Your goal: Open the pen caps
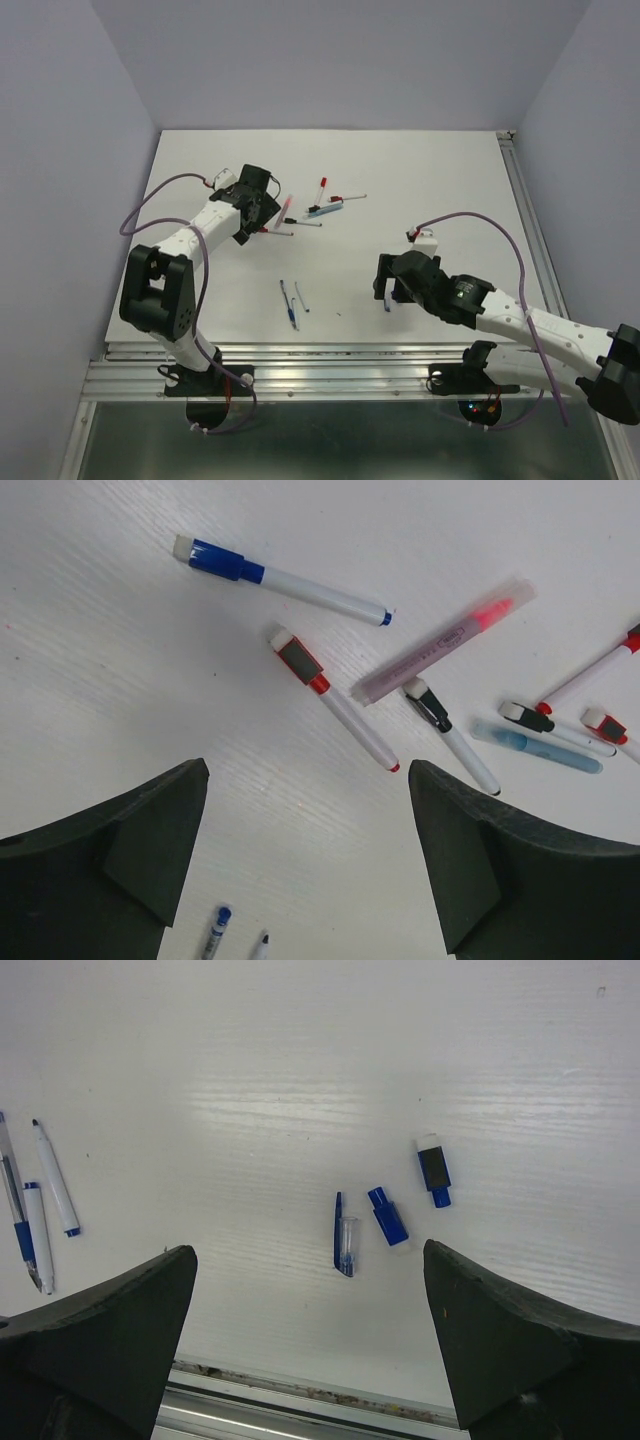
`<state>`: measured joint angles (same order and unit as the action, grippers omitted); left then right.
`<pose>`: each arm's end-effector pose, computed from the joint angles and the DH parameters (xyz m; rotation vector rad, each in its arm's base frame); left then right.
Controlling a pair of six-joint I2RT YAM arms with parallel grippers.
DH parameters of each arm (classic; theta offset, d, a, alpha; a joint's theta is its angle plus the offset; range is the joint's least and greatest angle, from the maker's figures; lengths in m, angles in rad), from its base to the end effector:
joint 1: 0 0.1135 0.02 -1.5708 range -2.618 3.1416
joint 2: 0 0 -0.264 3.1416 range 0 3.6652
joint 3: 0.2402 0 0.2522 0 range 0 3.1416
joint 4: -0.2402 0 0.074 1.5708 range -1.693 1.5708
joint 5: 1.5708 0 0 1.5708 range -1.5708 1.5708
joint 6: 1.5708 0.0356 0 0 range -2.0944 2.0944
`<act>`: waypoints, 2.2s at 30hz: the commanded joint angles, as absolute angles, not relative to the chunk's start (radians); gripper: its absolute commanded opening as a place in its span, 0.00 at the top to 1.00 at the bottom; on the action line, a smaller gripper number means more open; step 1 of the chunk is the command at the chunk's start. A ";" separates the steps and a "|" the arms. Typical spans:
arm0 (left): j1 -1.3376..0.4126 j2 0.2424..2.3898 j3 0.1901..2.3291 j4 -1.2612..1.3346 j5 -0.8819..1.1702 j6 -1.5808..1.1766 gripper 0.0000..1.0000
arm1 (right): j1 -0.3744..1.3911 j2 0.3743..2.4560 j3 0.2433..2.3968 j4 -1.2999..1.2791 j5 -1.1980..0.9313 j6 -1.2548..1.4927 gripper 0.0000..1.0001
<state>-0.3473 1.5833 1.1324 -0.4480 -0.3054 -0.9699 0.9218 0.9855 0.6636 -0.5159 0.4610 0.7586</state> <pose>0.3206 -0.1047 0.2402 -0.8658 2.2659 -0.2228 0.1313 0.1469 0.2343 0.0191 2.3175 0.2984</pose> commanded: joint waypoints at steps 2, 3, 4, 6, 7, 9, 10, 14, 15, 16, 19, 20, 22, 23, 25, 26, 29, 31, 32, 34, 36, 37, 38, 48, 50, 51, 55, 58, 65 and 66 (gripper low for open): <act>-0.345 1.666 1.238 -0.494 -0.342 -1.006 0.12 | 0.914 0.966 0.704 -0.491 0.506 0.741 0.00; -0.344 1.695 1.252 -0.500 -0.345 -1.011 0.12 | 0.913 0.962 0.700 -0.489 0.509 0.739 0.00; -0.342 1.707 1.258 -0.503 -0.347 -1.011 0.16 | 0.913 0.956 0.693 -0.488 0.515 0.739 0.00; -0.339 1.739 1.269 -0.505 -0.345 -1.014 0.18 | 0.914 0.950 0.689 -0.489 0.522 0.739 0.00; -0.336 1.750 1.270 -0.505 -0.344 -1.015 0.18 | 0.913 0.946 0.686 -0.491 0.523 0.739 0.00; -0.330 1.775 1.281 -0.505 -0.342 -1.017 0.19 | 0.914 0.942 0.684 -0.492 0.529 0.739 0.00; -0.328 1.782 1.282 -0.500 -0.344 -1.017 0.20 | 0.913 0.939 0.683 -0.494 0.528 0.738 0.00; -0.298 1.827 1.296 -0.499 -0.342 -1.015 0.22 | 0.913 0.939 0.680 -0.500 0.538 0.733 0.00; -0.296 1.832 1.299 -0.497 -0.341 -1.015 0.22 | 0.914 0.940 0.680 -0.500 0.540 0.733 0.00; -0.295 1.838 1.298 -0.494 -0.341 -1.017 0.23 | 0.914 0.942 0.680 -0.500 0.538 0.733 0.00; -0.293 1.855 1.296 -0.480 -0.342 -1.014 0.23 | 0.914 0.945 0.677 -0.499 0.540 0.732 0.00; -0.293 1.864 1.296 -0.473 -0.341 -1.012 0.24 | 0.914 0.946 0.676 -0.497 0.540 0.730 0.00; -0.293 1.873 1.298 -0.469 -0.337 -1.008 0.26 | 0.914 0.950 0.675 -0.494 0.538 0.729 0.00; -0.293 1.879 1.299 -0.469 -0.336 -1.008 0.26 | 0.914 0.953 0.675 -0.491 0.538 0.727 0.00; -0.295 1.899 1.304 -0.469 -0.342 -1.009 0.28 | 0.913 0.954 0.678 -0.489 0.535 0.724 0.00; -0.293 1.899 1.305 -0.469 -0.345 -1.009 0.29 | 0.913 0.956 0.678 -0.489 0.535 0.724 0.00; -0.293 1.930 1.319 -0.475 -0.356 -1.011 0.30 | 0.914 0.950 0.683 -0.497 0.535 0.721 0.00; -0.293 1.942 1.331 -0.479 -0.354 -1.009 0.33 | 0.914 0.943 0.681 -0.499 0.538 0.719 0.00; -0.293 1.948 1.335 -0.479 -0.351 -1.008 0.35 | 0.914 0.942 0.680 -0.500 0.538 0.721 0.00; -0.293 1.968 1.350 -0.495 -0.351 -1.012 0.37 | 0.913 0.931 0.673 -0.500 0.540 0.727 0.00; -0.293 1.979 1.353 -0.511 -0.351 -1.017 0.37 | 0.913 0.924 0.670 -0.499 0.538 0.729 0.00; -0.293 1.980 1.351 -0.512 -0.351 -1.016 0.39 | 0.913 0.920 0.670 -0.497 0.541 0.729 0.00; -0.293 1.980 1.348 -0.511 -0.350 -1.019 0.39 | 0.913 0.919 0.669 -0.495 0.546 0.729 0.00; -0.298 1.967 1.305 -0.543 -0.336 -1.008 0.48 | 0.913 0.890 0.640 -0.457 0.563 0.729 0.00; -0.305 1.973 1.310 -0.564 -0.336 -1.006 0.48 | 0.914 0.891 0.632 -0.450 0.563 0.727 0.00; -0.307 1.974 1.310 -0.572 -0.337 -1.005 0.48 | 0.913 0.893 0.629 -0.445 0.563 0.727 0.00; -0.319 1.973 1.305 -0.575 -0.333 -1.000 0.61 | 0.913 0.899 0.624 -0.434 0.560 0.726 0.00; -0.330 1.970 1.304 -0.578 -0.325 -0.999 0.65 | 0.913 0.902 0.621 -0.428 0.557 0.727 0.00; -0.347 1.953 1.289 -0.577 -0.325 -0.997 0.66 | 0.913 0.902 0.617 -0.420 0.552 0.727 0.00; -0.348 1.948 1.284 -0.574 -0.324 -0.996 0.66 | 0.913 0.900 0.617 -0.419 0.554 0.727 0.00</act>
<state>-0.3328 1.9530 1.3334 -0.5137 -0.3523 -0.9932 0.9173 0.9054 0.6388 -0.4683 0.5247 0.7322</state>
